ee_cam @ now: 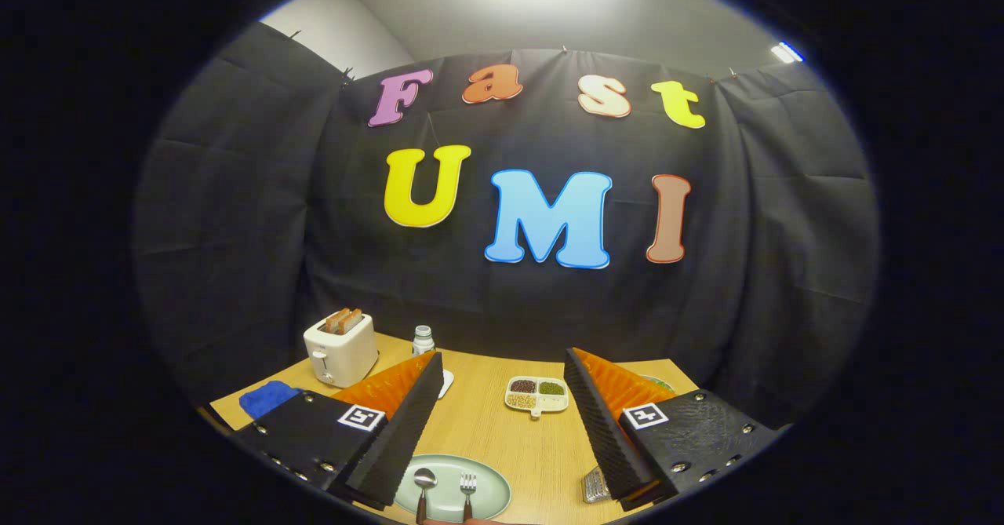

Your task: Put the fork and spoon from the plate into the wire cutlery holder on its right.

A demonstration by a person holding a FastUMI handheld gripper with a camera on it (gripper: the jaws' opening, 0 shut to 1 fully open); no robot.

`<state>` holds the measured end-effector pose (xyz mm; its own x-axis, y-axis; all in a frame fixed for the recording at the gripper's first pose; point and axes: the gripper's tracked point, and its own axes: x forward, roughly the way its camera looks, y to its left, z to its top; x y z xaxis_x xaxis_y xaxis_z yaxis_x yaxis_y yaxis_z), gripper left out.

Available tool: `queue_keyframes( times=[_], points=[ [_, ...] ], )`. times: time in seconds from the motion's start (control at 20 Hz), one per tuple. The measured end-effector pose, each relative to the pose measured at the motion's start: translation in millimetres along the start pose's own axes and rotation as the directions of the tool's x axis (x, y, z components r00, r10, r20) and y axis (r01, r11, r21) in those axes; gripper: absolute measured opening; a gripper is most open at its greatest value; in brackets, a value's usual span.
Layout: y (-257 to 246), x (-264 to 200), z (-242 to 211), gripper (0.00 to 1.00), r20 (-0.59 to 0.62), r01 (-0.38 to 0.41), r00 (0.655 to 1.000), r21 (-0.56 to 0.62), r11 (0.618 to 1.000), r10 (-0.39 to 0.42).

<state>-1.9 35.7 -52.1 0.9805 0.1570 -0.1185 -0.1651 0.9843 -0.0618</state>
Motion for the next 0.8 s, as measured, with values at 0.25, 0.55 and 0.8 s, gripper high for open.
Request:
queue_keyframes(
  times=[0.25,0.55,0.8],
  points=[
    [17.7,6.6,-71.0,0.95,-0.217,-0.117,0.970,-0.038,0.992,0.106],
    [26.9,0.0,-144.5,0.95,-0.468,-0.187,0.871,-0.033,0.982,0.150],
    [36.4,-12.7,-207.2,0.94,-0.652,-0.253,0.738,-0.028,0.967,0.174]
  ],
)
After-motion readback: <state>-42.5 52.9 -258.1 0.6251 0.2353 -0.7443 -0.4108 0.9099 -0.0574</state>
